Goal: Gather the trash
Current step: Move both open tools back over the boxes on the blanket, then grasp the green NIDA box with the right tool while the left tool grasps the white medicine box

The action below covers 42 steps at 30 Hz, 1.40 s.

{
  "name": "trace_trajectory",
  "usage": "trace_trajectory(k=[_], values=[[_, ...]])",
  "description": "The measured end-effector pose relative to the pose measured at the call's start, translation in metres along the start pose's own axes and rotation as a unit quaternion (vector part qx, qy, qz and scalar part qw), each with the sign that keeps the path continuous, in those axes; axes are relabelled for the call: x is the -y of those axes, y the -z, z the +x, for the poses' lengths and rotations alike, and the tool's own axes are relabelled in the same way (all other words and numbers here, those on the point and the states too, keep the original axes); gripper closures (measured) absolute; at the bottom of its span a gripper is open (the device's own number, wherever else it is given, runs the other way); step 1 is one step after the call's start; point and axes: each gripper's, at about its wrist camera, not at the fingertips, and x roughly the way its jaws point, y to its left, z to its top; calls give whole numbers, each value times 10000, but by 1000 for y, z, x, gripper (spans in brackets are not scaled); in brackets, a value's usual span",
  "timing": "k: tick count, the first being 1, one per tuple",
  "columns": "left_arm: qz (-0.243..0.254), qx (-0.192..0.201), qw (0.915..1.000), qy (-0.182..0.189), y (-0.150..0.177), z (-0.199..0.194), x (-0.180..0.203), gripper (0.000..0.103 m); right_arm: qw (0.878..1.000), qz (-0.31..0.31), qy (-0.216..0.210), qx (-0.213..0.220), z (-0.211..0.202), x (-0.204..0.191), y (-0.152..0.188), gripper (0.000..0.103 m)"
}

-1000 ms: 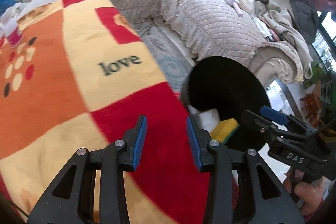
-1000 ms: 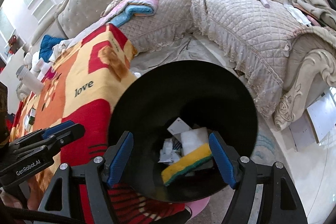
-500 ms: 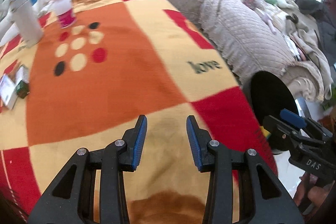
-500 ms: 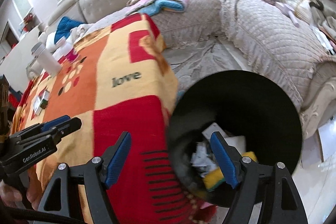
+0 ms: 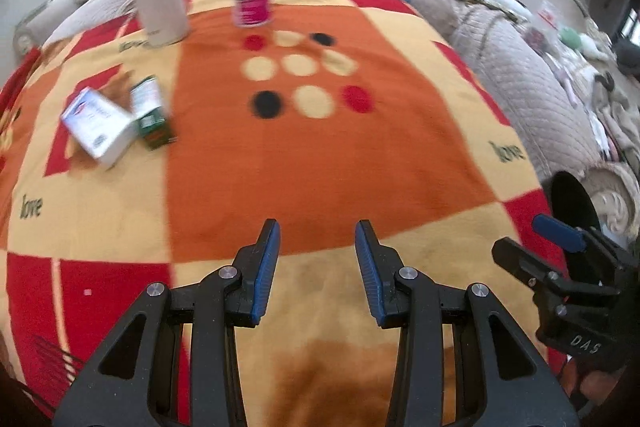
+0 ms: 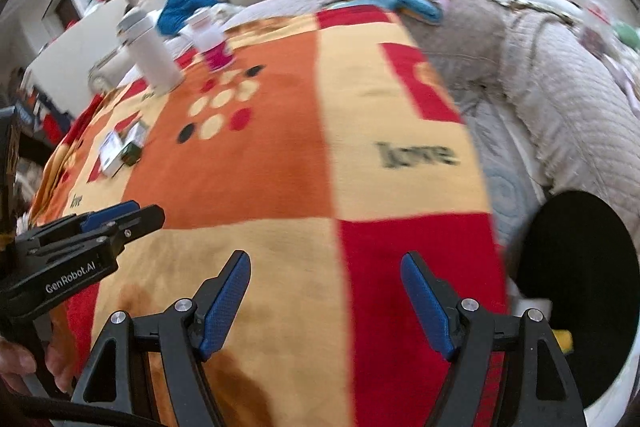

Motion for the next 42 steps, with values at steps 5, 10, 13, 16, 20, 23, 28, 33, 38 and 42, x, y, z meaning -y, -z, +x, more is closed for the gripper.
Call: trace_trajectory(k=[5,10,13,16,20,23,28,33,38,42], values=[[-288,3,9992,-261,2,-8,-49,66,9987,-449,-194,-110,25,-45,-11,27],[-747,-89,9955,-568,5,-9,-110,66,9955,-841,-394,-192,42,-87,-22,27],[-1097,-141,9923,-558,2,-7,-140,66,9934,-1010,-502,-202,50,-108,-30,27],[-1370,-156,9887,-592,-3,-7,-164,66,9916,-1128,-605,-193,56,-125,-38,28],[-1712,-176,9834,-581,-9,-7,-190,66,9897,-1216,-739,-180,65,-144,-52,28],[-1841,-182,9804,-670,-10,-6,-205,66,9867,-1353,-890,-161,75,-161,-63,28],[-1879,-271,9791,-729,-11,1,-222,66,9821,-1581,-1005,-163,98,-190,-85,44],[-2026,-233,9766,-679,-13,0,-238,66,9797,-1654,-1095,-277,126,-210,-108,49],[-2157,-176,9745,-596,-14,1,-249,66,9772,-1930,-816,-342,147,-220,-116,63],[-2248,-145,9731,-485,-19,1,-251,66,9795,-1828,-792,-301,135,-206,-116,75]])
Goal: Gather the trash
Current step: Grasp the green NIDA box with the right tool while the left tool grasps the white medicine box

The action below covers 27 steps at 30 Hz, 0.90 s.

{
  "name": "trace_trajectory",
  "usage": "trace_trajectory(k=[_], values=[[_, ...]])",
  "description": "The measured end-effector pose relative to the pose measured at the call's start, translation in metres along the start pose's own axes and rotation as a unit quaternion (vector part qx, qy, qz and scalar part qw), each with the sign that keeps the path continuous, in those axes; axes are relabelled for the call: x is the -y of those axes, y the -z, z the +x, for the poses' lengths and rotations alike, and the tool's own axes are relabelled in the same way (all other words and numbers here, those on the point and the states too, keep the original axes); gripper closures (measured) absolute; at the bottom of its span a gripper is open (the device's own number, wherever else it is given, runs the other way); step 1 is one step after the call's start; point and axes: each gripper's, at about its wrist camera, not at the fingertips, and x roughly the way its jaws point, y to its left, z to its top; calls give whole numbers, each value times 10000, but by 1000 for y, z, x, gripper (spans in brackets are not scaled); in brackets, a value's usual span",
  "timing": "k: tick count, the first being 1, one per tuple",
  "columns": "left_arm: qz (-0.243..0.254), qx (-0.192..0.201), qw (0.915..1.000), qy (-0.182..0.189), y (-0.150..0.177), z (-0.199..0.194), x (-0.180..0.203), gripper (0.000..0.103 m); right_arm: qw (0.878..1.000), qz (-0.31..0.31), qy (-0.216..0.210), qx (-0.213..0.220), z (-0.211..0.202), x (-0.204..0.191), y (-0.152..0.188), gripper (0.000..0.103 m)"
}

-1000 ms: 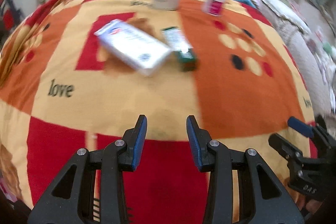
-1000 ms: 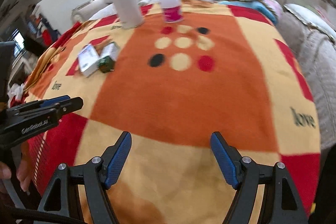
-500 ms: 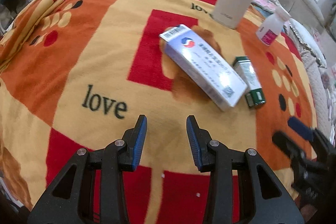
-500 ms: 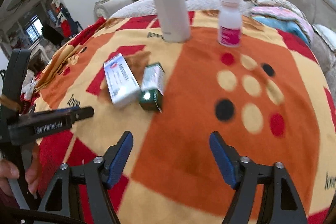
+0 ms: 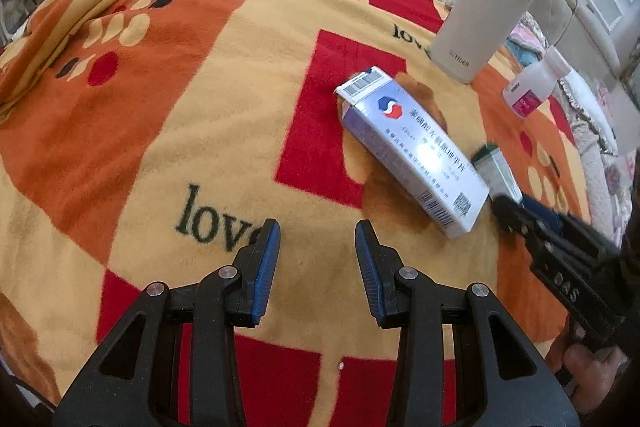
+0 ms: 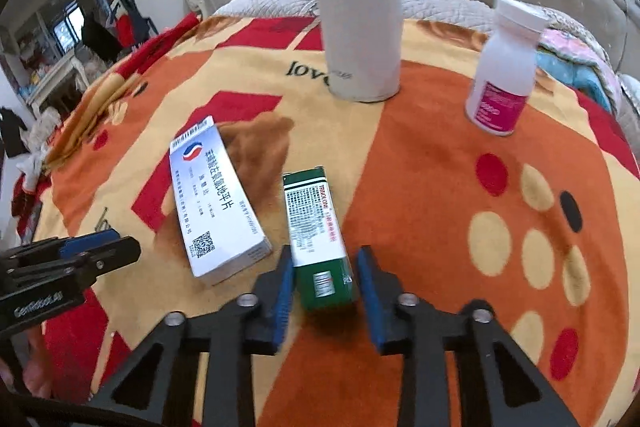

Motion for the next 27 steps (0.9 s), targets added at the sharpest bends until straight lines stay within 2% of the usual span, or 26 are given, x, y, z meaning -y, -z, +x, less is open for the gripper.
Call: trace_trajectory(k=[4,10,11,12,13,16,21,25,27], values=[[-139,53,9997,213,-6,0,6,66,9998,-10,178,-86,-11,11,19,75],[-520,95,9977,420,-21,13,26,66,9998,160,-101,-11,-10,20,17,75],[-594,116,9972,432,-24,16,29,64,9999,116,-111,3,-9,19,16,72],[-651,124,9968,440,-27,18,31,54,9999,60,-97,34,-8,17,14,62],[-720,130,9964,434,-31,22,34,46,9999,0,-45,97,-8,15,14,58],[-854,207,9955,352,-38,30,39,45,9998,-93,36,171,-6,15,13,56],[-1055,215,9934,401,-49,36,44,45,9998,-58,-85,197,-3,20,13,56],[-1110,250,9933,210,-57,42,51,41,9996,-37,-156,245,-2,23,11,55],[-1077,243,9939,79,-61,45,58,38,9994,-43,-204,266,0,23,10,45]])
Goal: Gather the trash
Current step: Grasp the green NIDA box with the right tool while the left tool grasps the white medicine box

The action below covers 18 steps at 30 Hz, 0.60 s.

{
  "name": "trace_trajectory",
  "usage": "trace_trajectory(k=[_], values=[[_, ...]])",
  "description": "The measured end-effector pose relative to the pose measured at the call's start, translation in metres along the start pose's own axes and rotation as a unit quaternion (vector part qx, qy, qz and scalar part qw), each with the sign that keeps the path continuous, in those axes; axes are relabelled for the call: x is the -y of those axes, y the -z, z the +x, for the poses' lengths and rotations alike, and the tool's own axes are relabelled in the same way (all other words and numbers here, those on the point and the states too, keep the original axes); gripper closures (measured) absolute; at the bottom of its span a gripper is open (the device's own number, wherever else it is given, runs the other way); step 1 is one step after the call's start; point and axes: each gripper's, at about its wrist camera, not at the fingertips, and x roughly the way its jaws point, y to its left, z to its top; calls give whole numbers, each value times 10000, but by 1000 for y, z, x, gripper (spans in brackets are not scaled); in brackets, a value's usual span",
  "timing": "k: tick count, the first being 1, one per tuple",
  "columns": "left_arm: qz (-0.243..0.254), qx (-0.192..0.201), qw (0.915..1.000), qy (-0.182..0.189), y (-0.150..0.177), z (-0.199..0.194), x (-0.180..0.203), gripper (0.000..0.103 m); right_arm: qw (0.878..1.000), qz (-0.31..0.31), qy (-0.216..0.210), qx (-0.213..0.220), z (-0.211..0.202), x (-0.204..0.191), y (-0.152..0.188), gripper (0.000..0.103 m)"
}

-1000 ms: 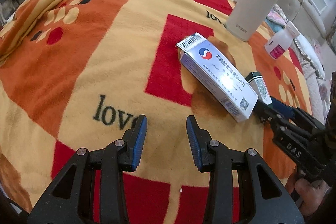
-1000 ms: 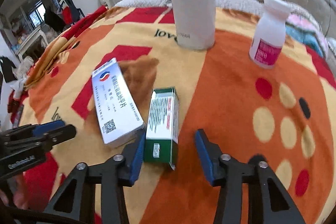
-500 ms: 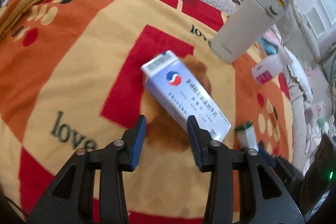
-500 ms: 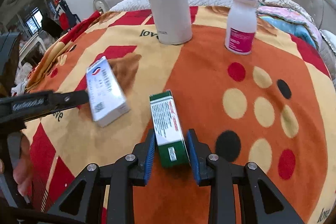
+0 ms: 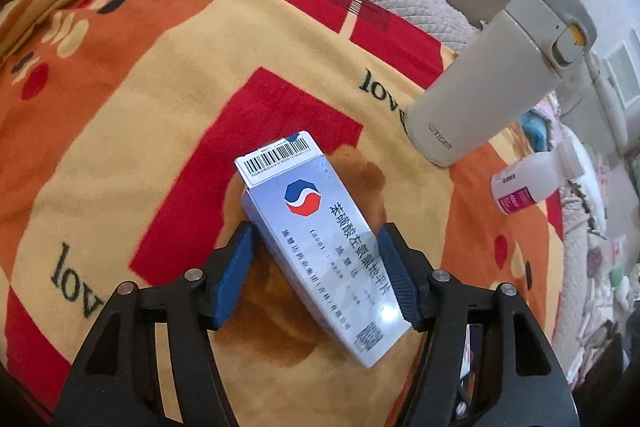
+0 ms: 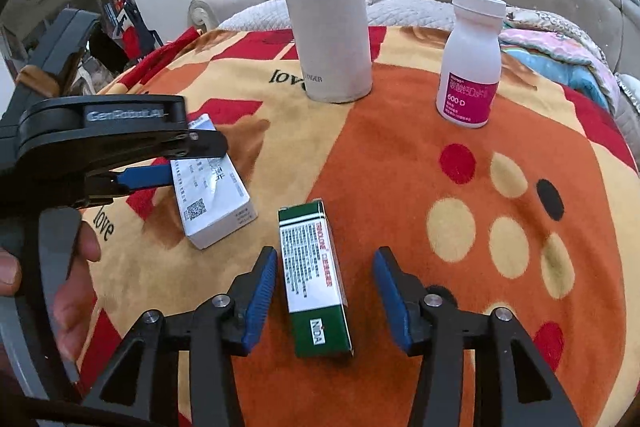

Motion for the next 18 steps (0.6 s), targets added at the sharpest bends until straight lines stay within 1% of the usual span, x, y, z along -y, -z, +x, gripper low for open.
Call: trace_trajectory(k=[2,5,7,8,10,11,13,14,16,18], values=[[72,-19,10000,-44,-2,4,7,37,10000,-30,42,19,2,-1,-1,40],[353,-24,9993,-103,-2,7,12,36,9999,-41,118,80,3,-1,0,40],[605,-40,9981,-63,0,8,12,36,9995,-62,285,116,2,-1,2,49],[774,-56,9970,-46,1,7,13,37,9993,-76,338,123,2,-1,2,55],[1059,-100,9943,-10,5,6,15,42,9995,-19,295,135,0,1,1,66],[1192,-152,9927,68,8,4,15,43,9996,-11,265,113,-1,1,1,75],[1384,-311,9896,232,12,1,12,47,9997,-20,233,84,-8,-1,6,76],[1568,-431,9861,328,17,-3,11,47,9997,-22,226,84,-13,-1,11,77],[1895,-544,9796,386,29,-11,7,50,9997,1,242,64,-24,-1,24,77],[2139,-633,9738,435,42,-19,3,49,9998,133,164,-3,-30,2,34,77]])
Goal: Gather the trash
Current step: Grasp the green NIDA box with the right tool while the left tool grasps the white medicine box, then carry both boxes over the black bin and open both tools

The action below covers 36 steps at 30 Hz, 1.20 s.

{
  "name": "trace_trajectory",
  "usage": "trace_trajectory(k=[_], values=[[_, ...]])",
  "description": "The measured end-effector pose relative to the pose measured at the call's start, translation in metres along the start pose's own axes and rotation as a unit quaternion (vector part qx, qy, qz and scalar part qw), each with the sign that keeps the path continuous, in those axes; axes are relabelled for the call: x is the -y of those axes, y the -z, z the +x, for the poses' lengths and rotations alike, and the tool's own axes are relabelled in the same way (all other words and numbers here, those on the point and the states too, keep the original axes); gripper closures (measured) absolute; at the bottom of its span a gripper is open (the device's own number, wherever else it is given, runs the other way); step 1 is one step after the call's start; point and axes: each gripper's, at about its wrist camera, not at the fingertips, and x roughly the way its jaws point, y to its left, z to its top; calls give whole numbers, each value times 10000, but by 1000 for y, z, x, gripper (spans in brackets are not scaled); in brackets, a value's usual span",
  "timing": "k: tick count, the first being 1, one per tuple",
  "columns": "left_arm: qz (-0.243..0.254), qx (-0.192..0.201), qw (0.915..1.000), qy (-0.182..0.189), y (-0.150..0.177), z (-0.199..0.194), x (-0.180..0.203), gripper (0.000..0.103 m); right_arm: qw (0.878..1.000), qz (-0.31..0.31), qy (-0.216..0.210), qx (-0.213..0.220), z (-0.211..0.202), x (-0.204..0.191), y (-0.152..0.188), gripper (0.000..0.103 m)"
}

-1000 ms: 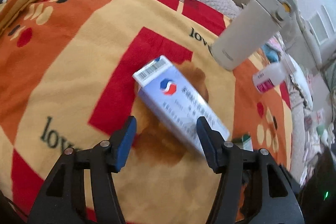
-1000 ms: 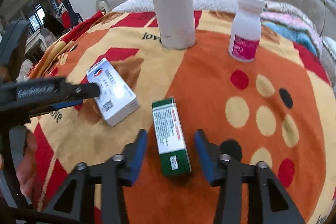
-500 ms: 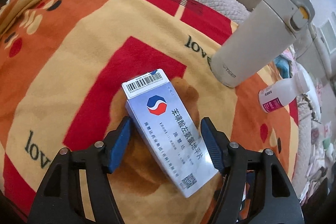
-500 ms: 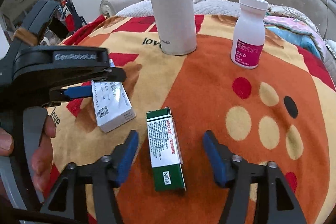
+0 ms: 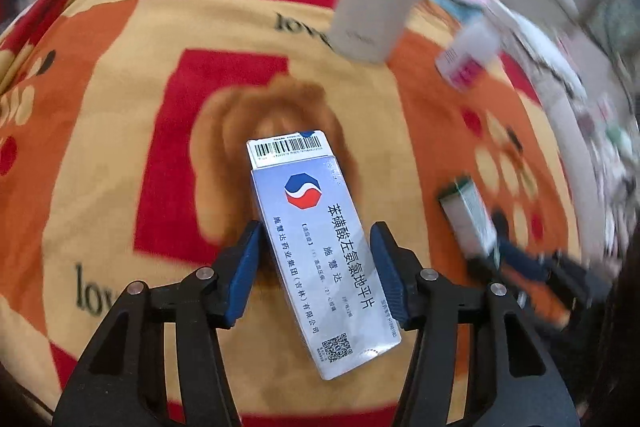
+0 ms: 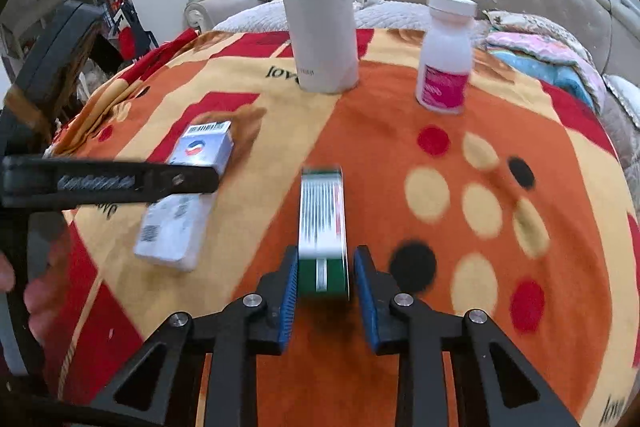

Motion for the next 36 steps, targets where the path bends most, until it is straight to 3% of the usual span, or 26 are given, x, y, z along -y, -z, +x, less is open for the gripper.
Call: trace_trajectory(k=[5,8,11,13,15,23,28,36], values=[[-127,45,9999,-46,17,-7,0,46,9994,278,-187,57,3,6,-3,75],[-171,102,9998,-79,20,-8,2,46,9998,111,-76,119,7,0,-12,56],[-173,178,9996,-165,26,-7,4,46,9999,50,2,141,14,-3,-21,56],[-94,205,9994,-245,28,-8,8,48,9999,41,48,158,20,-5,-27,59],[-83,227,9995,-223,28,-9,8,50,9999,-44,140,56,28,-8,-30,76],[35,341,9994,57,44,-34,21,54,9996,210,-82,143,-14,3,-5,80],[187,314,9990,260,63,-42,48,54,9992,272,5,306,-51,9,17,80],[190,332,9992,76,79,-51,55,54,9977,547,-165,370,-62,20,26,79]])
